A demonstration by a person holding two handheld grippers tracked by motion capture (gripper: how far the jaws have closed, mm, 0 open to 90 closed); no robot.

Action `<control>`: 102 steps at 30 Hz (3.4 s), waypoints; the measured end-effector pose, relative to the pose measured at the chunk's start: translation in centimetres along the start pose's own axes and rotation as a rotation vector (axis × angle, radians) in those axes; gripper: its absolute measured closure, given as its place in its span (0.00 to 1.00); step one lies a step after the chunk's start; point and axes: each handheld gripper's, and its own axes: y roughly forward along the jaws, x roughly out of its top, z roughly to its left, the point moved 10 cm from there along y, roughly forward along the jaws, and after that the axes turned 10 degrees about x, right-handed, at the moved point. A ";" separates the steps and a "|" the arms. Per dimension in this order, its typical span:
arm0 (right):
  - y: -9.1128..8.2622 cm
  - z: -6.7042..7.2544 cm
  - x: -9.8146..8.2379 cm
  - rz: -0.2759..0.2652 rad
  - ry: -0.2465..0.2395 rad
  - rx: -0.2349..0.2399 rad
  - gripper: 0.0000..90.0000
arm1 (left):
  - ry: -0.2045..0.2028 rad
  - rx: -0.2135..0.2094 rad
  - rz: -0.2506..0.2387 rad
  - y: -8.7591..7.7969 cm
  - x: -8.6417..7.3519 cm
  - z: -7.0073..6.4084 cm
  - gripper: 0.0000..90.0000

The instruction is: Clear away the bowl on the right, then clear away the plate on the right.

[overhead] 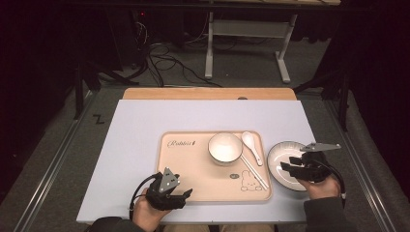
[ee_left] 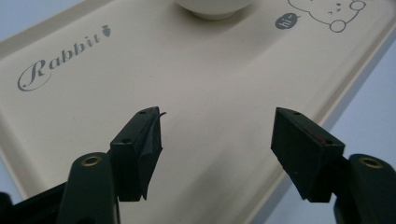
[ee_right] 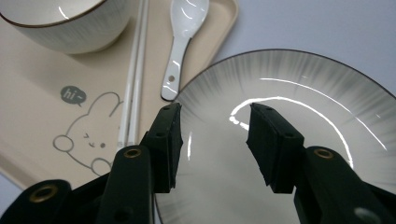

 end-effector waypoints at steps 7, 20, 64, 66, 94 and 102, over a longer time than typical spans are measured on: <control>-1.0 -1.6 -1.4 -0.008 0.013 -0.042 0.63 | 0.004 0.002 0.000 0.0 0.0 -0.1 0.38; -2.2 -4.6 -2.7 -0.043 0.093 -0.135 0.59 | 0.002 0.001 0.005 0.2 0.0 -0.2 0.38; -1.5 -11.5 -5.2 0.015 0.322 -0.113 0.81 | -0.009 0.008 0.017 0.7 -0.2 -0.8 0.38; -1.3 -11.6 -5.4 0.021 0.335 -0.097 0.82 | -0.010 0.009 0.018 0.7 -0.2 -0.8 0.38; -1.6 -12.1 -4.8 -0.113 0.554 0.134 0.96 | -0.009 0.016 0.020 0.8 -0.3 -0.8 0.38; -2.4 -11.7 -3.7 -0.152 0.527 0.136 0.96 | -0.036 0.008 0.019 0.6 -0.2 -0.8 0.38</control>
